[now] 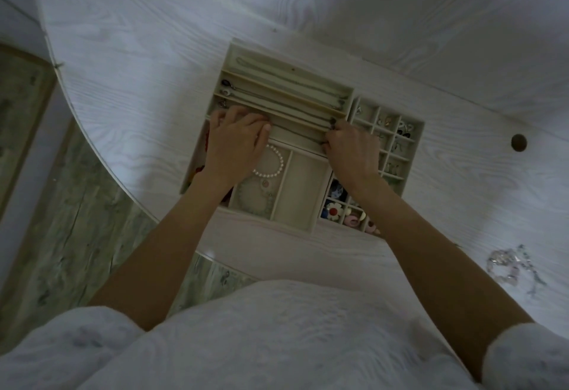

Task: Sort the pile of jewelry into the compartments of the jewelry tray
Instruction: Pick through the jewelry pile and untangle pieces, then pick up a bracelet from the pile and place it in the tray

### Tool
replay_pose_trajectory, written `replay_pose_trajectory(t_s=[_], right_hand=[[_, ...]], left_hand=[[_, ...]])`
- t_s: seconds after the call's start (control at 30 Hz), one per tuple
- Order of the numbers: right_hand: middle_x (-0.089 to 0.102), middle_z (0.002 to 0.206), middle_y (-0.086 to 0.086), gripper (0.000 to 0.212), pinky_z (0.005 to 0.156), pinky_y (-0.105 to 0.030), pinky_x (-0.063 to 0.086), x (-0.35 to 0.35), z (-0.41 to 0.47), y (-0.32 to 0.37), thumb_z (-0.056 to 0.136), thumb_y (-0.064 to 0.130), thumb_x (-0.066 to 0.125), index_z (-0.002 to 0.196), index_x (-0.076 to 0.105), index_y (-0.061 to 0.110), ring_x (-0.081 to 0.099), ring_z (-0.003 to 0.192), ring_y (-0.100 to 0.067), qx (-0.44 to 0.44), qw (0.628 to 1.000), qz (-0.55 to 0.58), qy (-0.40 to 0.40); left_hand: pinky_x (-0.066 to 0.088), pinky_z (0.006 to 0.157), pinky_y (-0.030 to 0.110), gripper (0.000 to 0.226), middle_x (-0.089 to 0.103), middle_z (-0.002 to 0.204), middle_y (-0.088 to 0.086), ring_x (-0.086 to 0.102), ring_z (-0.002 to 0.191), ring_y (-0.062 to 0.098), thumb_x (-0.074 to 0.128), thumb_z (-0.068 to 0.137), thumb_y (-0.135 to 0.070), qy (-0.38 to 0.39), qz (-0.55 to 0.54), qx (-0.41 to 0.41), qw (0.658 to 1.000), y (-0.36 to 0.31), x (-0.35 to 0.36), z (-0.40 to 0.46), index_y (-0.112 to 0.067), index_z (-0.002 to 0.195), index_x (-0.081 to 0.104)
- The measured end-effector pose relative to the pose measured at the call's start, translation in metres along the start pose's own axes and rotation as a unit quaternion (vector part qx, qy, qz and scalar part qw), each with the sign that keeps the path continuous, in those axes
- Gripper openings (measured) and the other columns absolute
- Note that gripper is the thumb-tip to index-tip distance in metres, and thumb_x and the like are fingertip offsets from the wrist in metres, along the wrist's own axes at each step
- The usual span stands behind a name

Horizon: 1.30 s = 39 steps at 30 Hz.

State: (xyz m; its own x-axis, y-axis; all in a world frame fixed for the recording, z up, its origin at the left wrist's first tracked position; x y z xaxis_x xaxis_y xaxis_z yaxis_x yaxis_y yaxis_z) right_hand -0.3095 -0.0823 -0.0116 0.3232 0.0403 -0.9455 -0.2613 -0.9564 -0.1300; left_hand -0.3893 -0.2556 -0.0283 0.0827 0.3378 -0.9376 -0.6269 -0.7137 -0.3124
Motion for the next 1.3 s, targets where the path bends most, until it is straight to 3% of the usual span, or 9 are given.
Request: replay_pose_trajectory(t_s=[0.2,0.3,0.43,0.57,0.8,0.9,1.03,1.13,1.3], right_hand=[[0.062,0.097,-0.005,0.015,0.046,-0.023,0.021,-0.001,-0.005,0.002,0.091,0.006,0.056,0.084,0.069,0.009,0.040,0.056,-0.014,0.025,1.000,0.003,0.013],[0.064,0.089,-0.003,0.016,0.044,-0.019,0.017,-0.002,-0.008,-0.001,0.088,0.006,0.060,0.079,0.072,0.012,0.046,0.052,-0.015,0.019,0.999,0.028,-0.021],[0.066,0.083,-0.003,0.015,0.047,-0.024,0.042,-0.021,-0.028,-0.010,0.092,0.016,0.058,0.085,0.071,0.011,0.061,0.059,-0.019,-0.039,0.984,0.127,-0.115],[0.065,0.078,-0.003,0.014,0.051,-0.023,0.044,-0.034,-0.081,-0.040,0.091,0.018,0.060,0.086,0.070,0.010,0.057,0.058,-0.016,-0.072,0.962,0.214,-0.155],[0.066,0.081,-0.005,0.008,0.064,-0.031,0.046,0.021,-0.199,-0.137,0.087,0.011,0.064,0.090,0.072,0.010,0.060,0.072,-0.025,0.101,0.964,0.217,-0.119],[0.063,0.094,-0.011,0.014,0.070,-0.035,0.049,0.057,-0.249,-0.177,0.084,0.008,0.064,0.097,0.070,0.009,0.060,0.087,-0.032,0.222,0.940,0.233,-0.113],[0.044,0.129,-0.014,0.041,0.077,-0.040,0.048,0.105,-0.297,-0.215,0.090,0.020,0.060,0.130,0.051,0.015,0.054,0.102,-0.034,0.354,0.893,0.277,-0.027],[0.036,0.136,-0.014,0.043,0.077,-0.041,0.048,0.125,-0.311,-0.242,0.092,0.014,0.056,0.134,0.046,0.012,0.051,0.106,-0.035,0.369,0.881,0.292,-0.037],[0.043,0.127,-0.015,0.029,0.065,-0.032,0.043,0.142,-0.316,-0.273,0.089,0.008,0.054,0.118,0.058,0.011,0.047,0.108,-0.031,0.290,0.912,0.288,-0.038]], left_hand=[[0.026,0.085,0.037,0.031,0.070,0.101,-0.008,0.056,0.100,0.021,0.044,0.097,-0.030,-0.016,-0.001,0.012,1.000,-0.001,-0.001,0.000,-0.020,0.094,0.073],[0.026,0.085,0.036,0.031,0.071,0.101,-0.007,0.057,0.099,0.022,0.044,0.096,-0.029,-0.017,-0.018,0.012,1.000,-0.001,-0.001,-0.001,-0.018,0.095,0.073],[0.030,0.084,0.035,0.034,0.070,0.102,-0.001,0.058,0.097,0.023,0.040,0.098,-0.028,-0.018,-0.068,0.005,0.997,-0.012,-0.008,-0.010,-0.015,0.101,0.071],[0.043,0.080,0.035,0.028,0.069,0.095,0.004,0.058,0.089,0.023,0.045,0.096,-0.025,-0.031,-0.156,0.042,0.986,-0.050,-0.023,-0.030,-0.009,0.099,0.068],[0.043,0.074,0.025,0.019,0.065,0.093,0.001,0.054,0.085,0.012,0.058,0.087,-0.025,0.032,-0.277,0.161,0.947,-0.176,-0.020,-0.059,-0.011,0.099,0.063],[0.042,0.079,0.026,0.022,0.064,0.097,0.000,0.055,0.090,0.014,0.061,0.086,-0.025,0.132,-0.281,0.198,0.930,-0.231,0.005,-0.064,-0.012,0.104,0.063],[0.043,0.084,0.030,0.038,0.058,0.114,0.000,0.051,0.102,0.017,0.061,0.090,-0.033,0.297,-0.207,0.186,0.913,-0.291,0.052,-0.075,-0.018,0.124,0.054],[0.040,0.084,0.028,0.042,0.053,0.121,0.000,0.047,0.109,0.017,0.058,0.092,-0.036,0.333,-0.162,0.170,0.913,-0.328,0.078,-0.086,-0.019,0.129,0.050],[0.044,0.083,0.034,0.033,0.057,0.116,0.006,0.050,0.105,0.024,0.061,0.090,-0.026,0.256,-0.168,0.186,0.934,-0.388,0.098,-0.092,-0.014,0.121,0.059]])
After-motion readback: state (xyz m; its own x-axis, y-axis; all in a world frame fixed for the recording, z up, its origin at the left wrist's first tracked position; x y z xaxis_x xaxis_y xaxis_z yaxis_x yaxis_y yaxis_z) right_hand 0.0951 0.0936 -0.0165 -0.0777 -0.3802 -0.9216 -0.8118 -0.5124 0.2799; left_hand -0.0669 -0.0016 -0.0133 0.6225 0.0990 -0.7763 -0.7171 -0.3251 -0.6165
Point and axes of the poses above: each hand's wrist, its own z-axis towards the middle knuckle, its own x-axis out of the palm, y = z × x, the point moved 4 cm from there along z, towards the middle knuckle
